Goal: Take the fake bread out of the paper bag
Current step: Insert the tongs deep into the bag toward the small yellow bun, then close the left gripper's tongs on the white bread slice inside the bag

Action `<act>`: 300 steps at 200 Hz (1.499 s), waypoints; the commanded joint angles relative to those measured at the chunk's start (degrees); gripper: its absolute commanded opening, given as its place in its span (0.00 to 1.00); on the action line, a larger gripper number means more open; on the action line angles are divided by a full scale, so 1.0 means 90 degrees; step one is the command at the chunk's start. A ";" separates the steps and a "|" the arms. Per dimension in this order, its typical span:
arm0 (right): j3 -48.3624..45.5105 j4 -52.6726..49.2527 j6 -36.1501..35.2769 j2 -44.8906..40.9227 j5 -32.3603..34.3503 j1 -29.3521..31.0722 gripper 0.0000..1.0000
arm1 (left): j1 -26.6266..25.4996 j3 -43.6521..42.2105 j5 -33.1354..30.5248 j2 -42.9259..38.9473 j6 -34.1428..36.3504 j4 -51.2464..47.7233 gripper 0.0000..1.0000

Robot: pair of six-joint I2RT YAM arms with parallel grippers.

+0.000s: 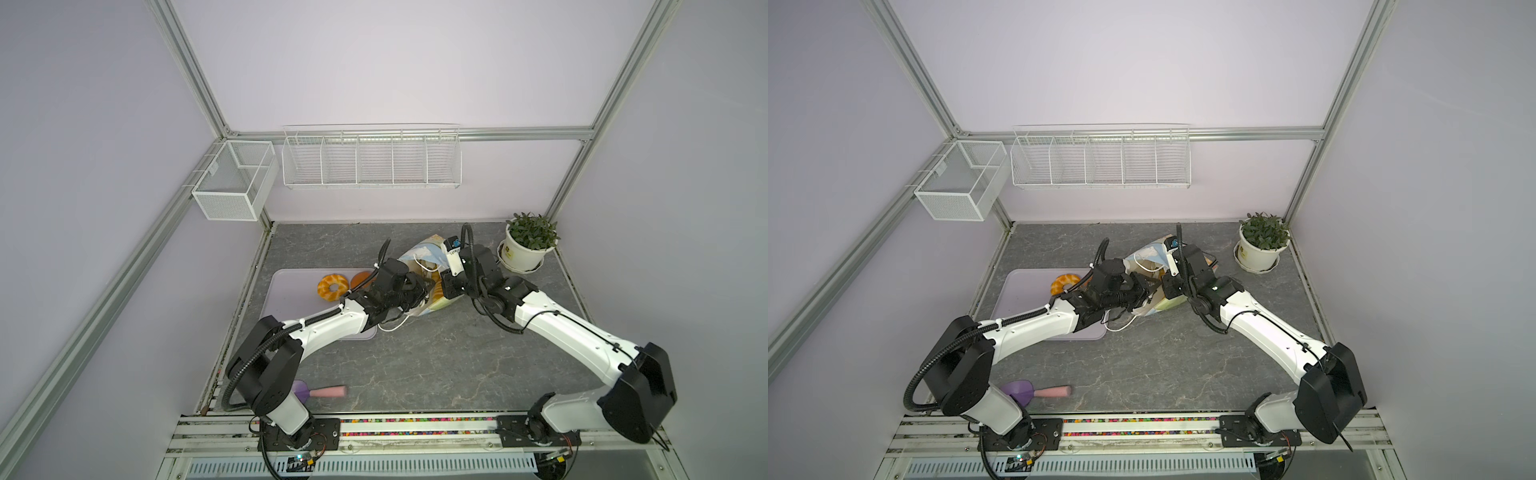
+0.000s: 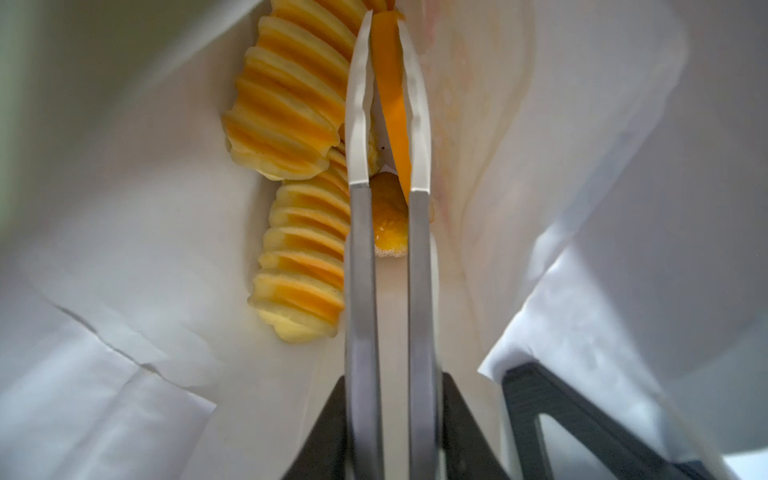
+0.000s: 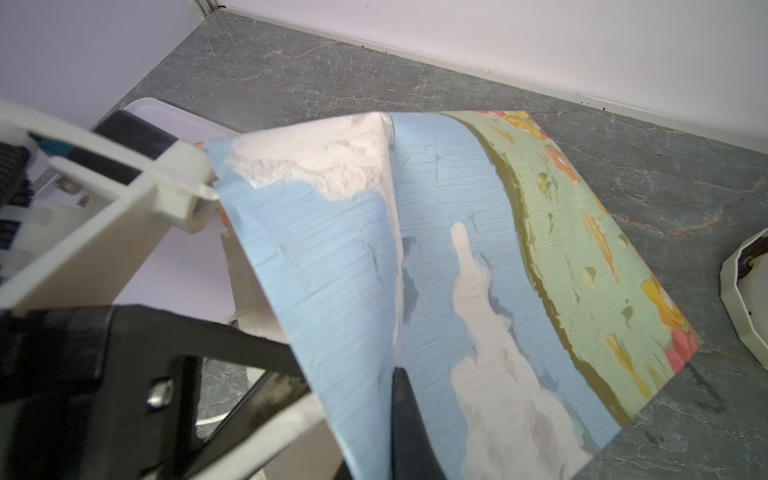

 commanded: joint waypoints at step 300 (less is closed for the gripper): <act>0.0034 -0.0062 -0.0384 -0.0094 -0.0140 -0.0097 0.07 | 0.0043 -0.1630 0.0036 -0.2421 0.0550 -0.0654 0.14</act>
